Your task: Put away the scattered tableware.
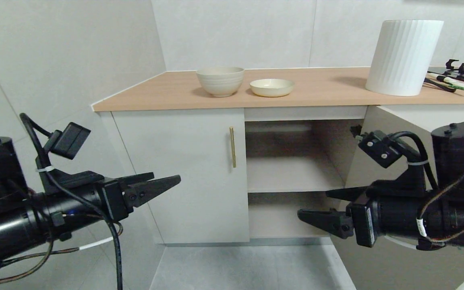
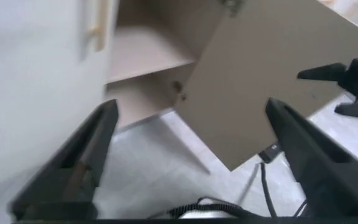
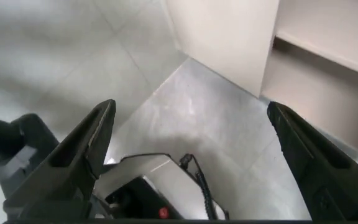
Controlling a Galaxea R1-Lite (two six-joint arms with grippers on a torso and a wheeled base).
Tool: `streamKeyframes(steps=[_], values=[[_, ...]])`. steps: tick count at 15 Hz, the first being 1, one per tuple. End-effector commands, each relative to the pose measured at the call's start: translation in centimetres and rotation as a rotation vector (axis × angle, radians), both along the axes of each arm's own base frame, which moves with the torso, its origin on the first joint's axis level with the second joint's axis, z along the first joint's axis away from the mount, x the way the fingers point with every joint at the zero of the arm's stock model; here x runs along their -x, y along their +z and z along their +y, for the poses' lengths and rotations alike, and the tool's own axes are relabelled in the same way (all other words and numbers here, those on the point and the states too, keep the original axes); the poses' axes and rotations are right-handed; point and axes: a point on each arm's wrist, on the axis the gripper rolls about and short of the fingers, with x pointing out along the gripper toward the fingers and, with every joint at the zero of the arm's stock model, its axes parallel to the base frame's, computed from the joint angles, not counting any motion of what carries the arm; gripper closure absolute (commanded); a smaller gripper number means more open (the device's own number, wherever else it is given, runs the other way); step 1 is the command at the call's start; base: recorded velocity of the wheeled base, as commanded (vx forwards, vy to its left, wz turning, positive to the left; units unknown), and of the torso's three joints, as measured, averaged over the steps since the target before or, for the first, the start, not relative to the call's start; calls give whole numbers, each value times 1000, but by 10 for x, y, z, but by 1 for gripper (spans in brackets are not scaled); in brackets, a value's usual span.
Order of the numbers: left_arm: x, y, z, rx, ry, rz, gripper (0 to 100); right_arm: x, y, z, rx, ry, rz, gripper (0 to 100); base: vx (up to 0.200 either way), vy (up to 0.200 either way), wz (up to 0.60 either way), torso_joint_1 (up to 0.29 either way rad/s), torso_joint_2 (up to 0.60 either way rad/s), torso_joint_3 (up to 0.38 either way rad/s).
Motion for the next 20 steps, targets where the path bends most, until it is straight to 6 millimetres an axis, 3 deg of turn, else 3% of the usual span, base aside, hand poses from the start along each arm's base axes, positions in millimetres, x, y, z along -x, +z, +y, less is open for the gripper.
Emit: streamKeyframes(steps=[1,3,5,10,20], values=[[9,11,9,12,36,-45,0,-18,20,14,11,-18,42,0,0,0,0,0,0,0],[6,13,10,4,95,-52,0,-36,32,23,-46,-105,54,0,0,0,0,0,0,0],[-4,24,11,7,145,-88,0,-43,23,24,-23,-132,74,0,0,0,0,0,0,0],[-10,31,20,6,211,-111,0,-36,11,28,28,-159,82,0,0,0,0,0,0,0],[-7,34,25,2,228,-129,0,-31,11,30,30,-143,83,0,180,0,0,3,1,3]])
